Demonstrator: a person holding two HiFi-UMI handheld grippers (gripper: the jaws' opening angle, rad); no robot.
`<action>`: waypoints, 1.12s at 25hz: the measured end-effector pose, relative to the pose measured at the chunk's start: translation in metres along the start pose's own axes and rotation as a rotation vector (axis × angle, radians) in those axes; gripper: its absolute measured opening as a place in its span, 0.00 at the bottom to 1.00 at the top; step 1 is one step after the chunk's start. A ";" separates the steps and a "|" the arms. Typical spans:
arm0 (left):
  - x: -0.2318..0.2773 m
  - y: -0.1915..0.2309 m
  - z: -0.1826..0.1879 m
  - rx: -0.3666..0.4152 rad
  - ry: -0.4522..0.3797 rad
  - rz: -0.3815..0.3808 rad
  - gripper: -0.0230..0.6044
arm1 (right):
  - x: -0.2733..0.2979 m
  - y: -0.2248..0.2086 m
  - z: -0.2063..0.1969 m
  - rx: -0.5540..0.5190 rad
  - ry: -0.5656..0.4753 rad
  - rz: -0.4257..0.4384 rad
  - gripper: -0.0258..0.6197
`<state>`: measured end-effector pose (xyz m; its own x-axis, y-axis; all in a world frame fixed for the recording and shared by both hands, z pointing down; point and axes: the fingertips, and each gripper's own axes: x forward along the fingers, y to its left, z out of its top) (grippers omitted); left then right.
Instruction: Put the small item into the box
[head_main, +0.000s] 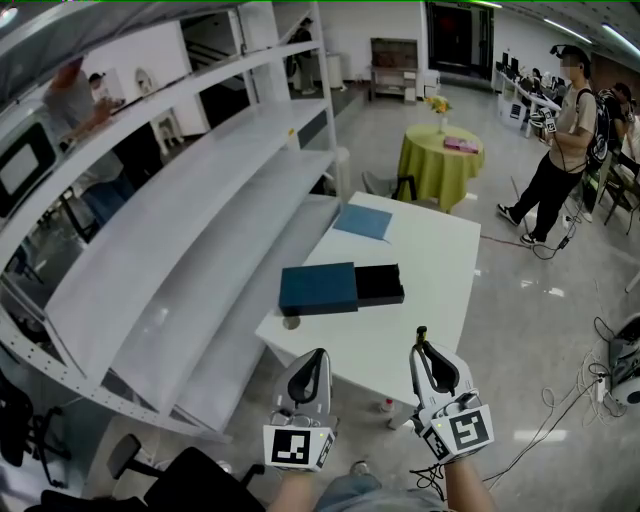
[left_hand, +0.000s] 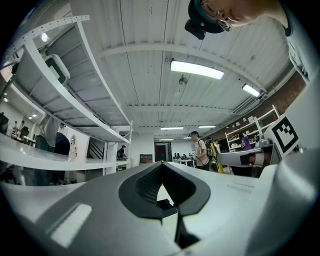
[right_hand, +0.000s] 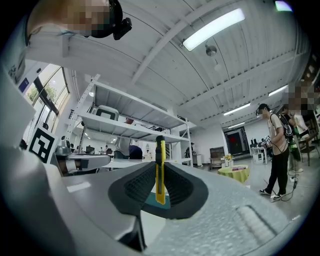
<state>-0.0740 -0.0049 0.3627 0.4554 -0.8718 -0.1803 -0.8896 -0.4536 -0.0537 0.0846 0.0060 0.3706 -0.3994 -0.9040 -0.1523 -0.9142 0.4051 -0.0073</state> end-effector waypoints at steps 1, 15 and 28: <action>0.002 0.004 -0.001 0.000 0.001 -0.002 0.06 | 0.004 0.000 -0.001 0.000 0.000 -0.004 0.13; 0.022 0.027 -0.015 -0.023 0.015 -0.033 0.07 | 0.030 -0.005 -0.006 0.003 0.011 -0.046 0.13; 0.072 0.041 -0.016 -0.029 0.000 0.000 0.07 | 0.079 -0.036 -0.009 -0.015 0.034 -0.004 0.13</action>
<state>-0.0769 -0.0893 0.3628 0.4553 -0.8718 -0.1807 -0.8882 -0.4587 -0.0251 0.0855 -0.0813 0.3678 -0.3979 -0.9097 -0.1187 -0.9165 0.3999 0.0075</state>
